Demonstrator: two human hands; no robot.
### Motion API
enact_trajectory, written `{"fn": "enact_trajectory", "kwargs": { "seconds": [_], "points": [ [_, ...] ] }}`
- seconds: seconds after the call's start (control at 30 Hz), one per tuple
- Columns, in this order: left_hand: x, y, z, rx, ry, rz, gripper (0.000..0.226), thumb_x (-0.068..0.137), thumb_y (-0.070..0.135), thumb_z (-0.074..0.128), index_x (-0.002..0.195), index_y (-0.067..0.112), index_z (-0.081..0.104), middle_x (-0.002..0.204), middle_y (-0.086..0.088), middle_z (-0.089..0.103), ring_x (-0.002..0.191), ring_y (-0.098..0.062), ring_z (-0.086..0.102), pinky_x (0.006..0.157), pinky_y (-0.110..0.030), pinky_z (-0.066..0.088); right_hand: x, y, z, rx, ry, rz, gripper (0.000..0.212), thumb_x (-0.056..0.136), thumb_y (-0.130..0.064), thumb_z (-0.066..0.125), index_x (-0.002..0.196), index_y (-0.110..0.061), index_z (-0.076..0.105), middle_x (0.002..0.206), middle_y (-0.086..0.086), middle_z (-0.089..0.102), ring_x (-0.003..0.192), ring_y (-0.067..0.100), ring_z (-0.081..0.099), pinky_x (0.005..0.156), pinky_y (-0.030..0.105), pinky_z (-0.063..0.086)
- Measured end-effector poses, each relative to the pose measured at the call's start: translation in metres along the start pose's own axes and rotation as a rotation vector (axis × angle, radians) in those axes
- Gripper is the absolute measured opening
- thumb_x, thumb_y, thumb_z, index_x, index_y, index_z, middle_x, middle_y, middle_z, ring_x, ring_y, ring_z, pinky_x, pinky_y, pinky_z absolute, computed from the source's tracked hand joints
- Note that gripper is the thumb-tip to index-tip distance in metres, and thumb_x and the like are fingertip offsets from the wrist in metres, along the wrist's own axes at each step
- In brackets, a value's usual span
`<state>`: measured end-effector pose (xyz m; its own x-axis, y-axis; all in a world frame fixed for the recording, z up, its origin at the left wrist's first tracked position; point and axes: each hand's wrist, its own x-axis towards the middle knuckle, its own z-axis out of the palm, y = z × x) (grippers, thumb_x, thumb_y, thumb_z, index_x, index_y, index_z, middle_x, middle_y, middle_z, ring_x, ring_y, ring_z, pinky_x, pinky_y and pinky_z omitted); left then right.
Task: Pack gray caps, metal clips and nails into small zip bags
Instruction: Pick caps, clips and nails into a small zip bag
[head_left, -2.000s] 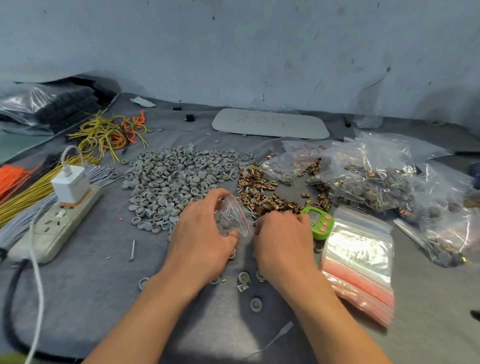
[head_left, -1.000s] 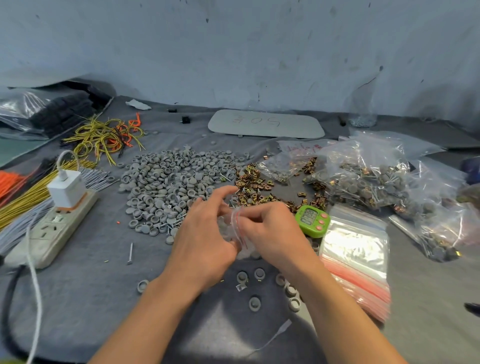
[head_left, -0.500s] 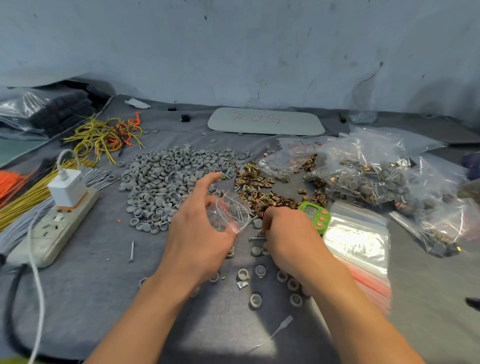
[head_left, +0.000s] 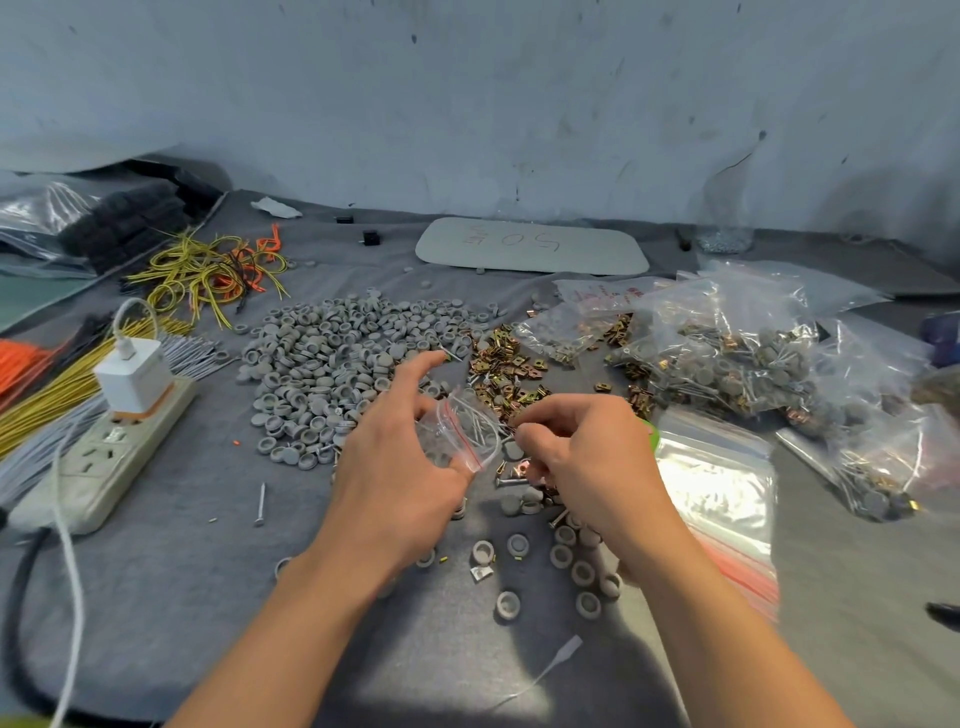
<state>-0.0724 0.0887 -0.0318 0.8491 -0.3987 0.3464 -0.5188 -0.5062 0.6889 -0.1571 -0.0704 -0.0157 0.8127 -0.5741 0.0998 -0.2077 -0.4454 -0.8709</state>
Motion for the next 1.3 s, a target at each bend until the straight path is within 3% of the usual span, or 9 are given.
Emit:
{"fn": "enact_trajectory", "kwargs": {
  "seconds": [0.13,0.3,0.37,0.5,0.6,0.7,0.8,1.1,1.3],
  "points": [
    [0.0,0.0,0.0,0.014,-0.033,0.001,0.092,0.074,0.026,0.082,0.141,0.061,0.03,0.11,0.02,0.064,0.095,-0.01,0.06,0.079,-0.03,0.039,-0.002,-0.003,-0.002,0.232,-0.114,0.036,0.015,0.077,-0.002,0.083,0.076,-0.017,0.079,0.067,0.006,0.075,0.054,0.015,0.068,0.057,0.027,0.053],
    [0.0,0.0,-0.001,0.012,-0.044,-0.006,0.092,0.075,0.02,0.079,0.14,0.061,0.03,0.112,0.02,0.064,0.08,-0.011,0.058,0.076,-0.031,0.04,0.0,0.002,-0.007,-0.002,-0.068,0.048,0.026,0.082,-0.001,0.077,0.084,-0.026,0.082,0.072,-0.01,0.077,0.066,0.003,0.073,0.067,0.02,0.06],
    [0.001,-0.001,-0.002,0.009,-0.028,-0.01,0.09,0.075,0.019,0.078,0.14,0.061,0.031,0.11,0.022,0.062,0.079,-0.01,0.056,0.078,-0.031,0.04,0.002,0.002,-0.008,0.064,0.05,0.066,0.021,0.09,-0.011,0.074,0.101,-0.028,0.08,0.08,-0.009,0.079,0.068,0.005,0.075,0.075,0.029,0.064],
    [0.0,0.0,-0.002,0.015,-0.024,-0.016,0.089,0.075,0.02,0.077,0.14,0.06,0.031,0.1,0.03,0.054,0.084,-0.012,0.06,0.08,-0.032,0.039,0.007,0.004,-0.009,0.073,0.197,0.055,0.061,0.1,-0.014,0.062,0.155,-0.035,0.042,0.139,-0.009,0.062,0.101,0.01,0.074,0.099,0.037,0.056],
    [0.0,0.0,-0.002,0.016,-0.028,-0.018,0.089,0.075,0.02,0.077,0.141,0.059,0.031,0.097,0.032,0.051,0.083,-0.014,0.06,0.08,-0.032,0.039,0.011,0.008,-0.002,-0.255,0.176,-0.031,0.051,0.095,-0.005,0.06,0.132,-0.04,0.065,0.133,-0.006,0.065,0.095,0.012,0.07,0.088,0.021,0.055],
    [0.001,0.001,-0.002,0.015,-0.021,-0.019,0.089,0.075,0.02,0.077,0.14,0.059,0.032,0.101,0.027,0.054,0.083,-0.015,0.061,0.08,-0.032,0.039,0.015,0.015,0.01,-0.509,0.088,-0.027,0.043,0.09,-0.006,0.066,0.115,-0.039,0.075,0.129,0.005,0.06,0.118,0.032,0.053,0.1,0.035,0.039],
    [0.001,0.002,-0.002,0.019,-0.02,-0.013,0.09,0.075,0.019,0.077,0.14,0.059,0.032,0.108,0.024,0.057,0.084,-0.016,0.06,0.079,-0.033,0.041,0.018,0.016,0.019,-0.701,0.053,-0.137,0.035,0.092,-0.015,0.066,0.118,-0.039,0.073,0.129,-0.001,0.062,0.124,0.028,0.042,0.097,0.035,0.021],
    [0.0,-0.008,-0.005,0.013,-0.02,0.001,0.093,0.075,0.018,0.081,0.138,0.065,0.031,0.093,0.036,0.044,0.076,-0.004,0.06,0.071,-0.024,0.049,0.017,0.012,0.018,-0.658,0.056,-0.118,0.03,0.089,-0.008,0.063,0.097,-0.033,0.077,0.135,-0.004,0.064,0.134,0.024,0.038,0.101,0.033,0.018],
    [0.003,-0.009,-0.007,0.012,0.002,-0.003,0.091,0.077,0.02,0.081,0.139,0.064,0.03,0.095,0.032,0.049,0.084,0.014,0.048,0.071,-0.013,0.037,0.008,0.012,0.019,-0.843,-0.001,-0.115,0.024,0.087,-0.044,0.069,0.104,-0.031,0.079,0.153,-0.006,0.052,0.144,0.024,0.034,0.113,0.04,0.008]
  ]
}}
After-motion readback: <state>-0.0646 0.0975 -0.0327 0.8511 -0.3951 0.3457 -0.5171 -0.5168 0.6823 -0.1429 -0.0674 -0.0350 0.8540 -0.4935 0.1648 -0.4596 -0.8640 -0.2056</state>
